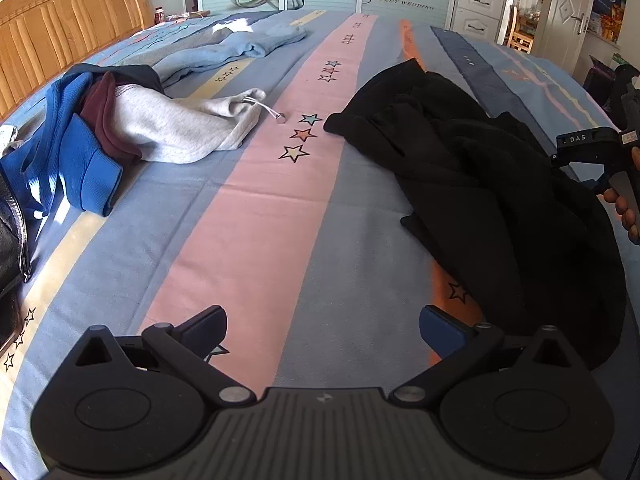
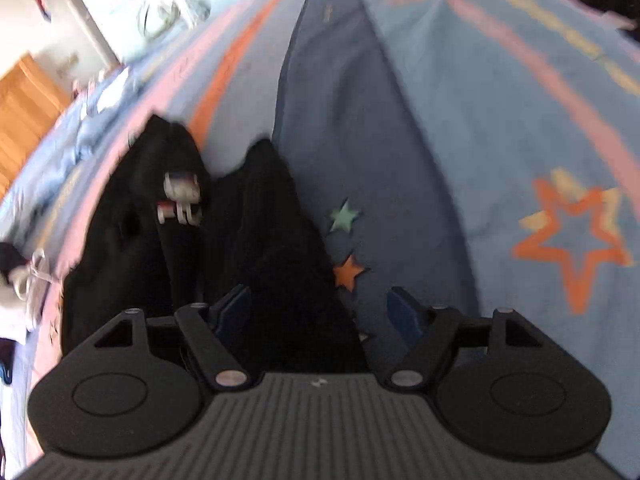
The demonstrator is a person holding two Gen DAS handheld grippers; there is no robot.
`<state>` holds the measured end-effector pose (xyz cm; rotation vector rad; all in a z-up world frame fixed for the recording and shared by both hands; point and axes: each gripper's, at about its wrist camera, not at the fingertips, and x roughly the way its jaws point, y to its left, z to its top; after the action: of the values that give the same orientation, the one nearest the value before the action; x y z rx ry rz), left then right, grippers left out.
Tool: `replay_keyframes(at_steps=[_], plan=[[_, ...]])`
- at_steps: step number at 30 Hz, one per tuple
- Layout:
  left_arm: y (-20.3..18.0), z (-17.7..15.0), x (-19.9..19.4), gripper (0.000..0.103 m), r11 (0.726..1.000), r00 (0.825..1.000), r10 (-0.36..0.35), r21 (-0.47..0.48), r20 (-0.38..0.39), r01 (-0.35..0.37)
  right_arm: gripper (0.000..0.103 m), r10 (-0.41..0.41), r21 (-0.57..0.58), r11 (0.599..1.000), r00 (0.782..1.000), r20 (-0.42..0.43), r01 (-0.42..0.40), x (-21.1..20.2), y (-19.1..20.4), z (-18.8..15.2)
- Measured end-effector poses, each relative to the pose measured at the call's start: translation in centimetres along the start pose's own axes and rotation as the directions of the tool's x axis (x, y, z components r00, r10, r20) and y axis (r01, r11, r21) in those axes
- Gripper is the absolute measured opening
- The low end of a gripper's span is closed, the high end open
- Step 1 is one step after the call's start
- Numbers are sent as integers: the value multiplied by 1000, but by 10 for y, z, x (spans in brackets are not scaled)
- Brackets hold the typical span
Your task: Fold clothes
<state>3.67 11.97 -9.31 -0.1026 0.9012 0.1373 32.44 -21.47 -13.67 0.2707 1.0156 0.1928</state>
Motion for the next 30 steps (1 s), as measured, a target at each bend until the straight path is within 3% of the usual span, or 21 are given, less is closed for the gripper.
replay_keyframes(at_steps=[5,6,9,11,13,16,21,26,28,30], plan=[[1,0,7,102,1000,1000,-2,-7,-20,2,75,91,15,996,996,-12,-90,5,-5,-6],[0,-1,8,102,1000,1000,-5,-3,-23,5,60,115,20,993,993,-3,-115,3,-5,-11],[-2,0,2,102,1000,1000,-4,7,-14,4,32,119,51,991,993,28,-120,-8,-4,-19],[0,2,-5,102,1000,1000,-4,0,1,4,20,136,133,981,988,74,-145,-21,-11,-24],[2,5,-14,102,1000,1000,-7,-9,18,8,18,169,221,956,977,128,-194,-39,-20,-32],[3,6,-27,102,1000,999,-12,-22,39,13,17,271,321,889,940,206,-326,-77,-34,-50],[4,0,-53,102,999,998,-18,-25,66,20,15,376,362,801,871,316,-477,-165,-47,-108],[2,-7,-87,102,999,993,-36,0,112,36,13,432,443,709,834,343,-549,-252,-62,-214],[0,-10,-102,102,999,990,-44,9,134,44,13,493,457,657,800,341,-599,-278,-66,-258],[0,-13,-115,102,998,986,-57,12,156,56,15,547,420,647,771,325,-636,-299,-64,-293]])
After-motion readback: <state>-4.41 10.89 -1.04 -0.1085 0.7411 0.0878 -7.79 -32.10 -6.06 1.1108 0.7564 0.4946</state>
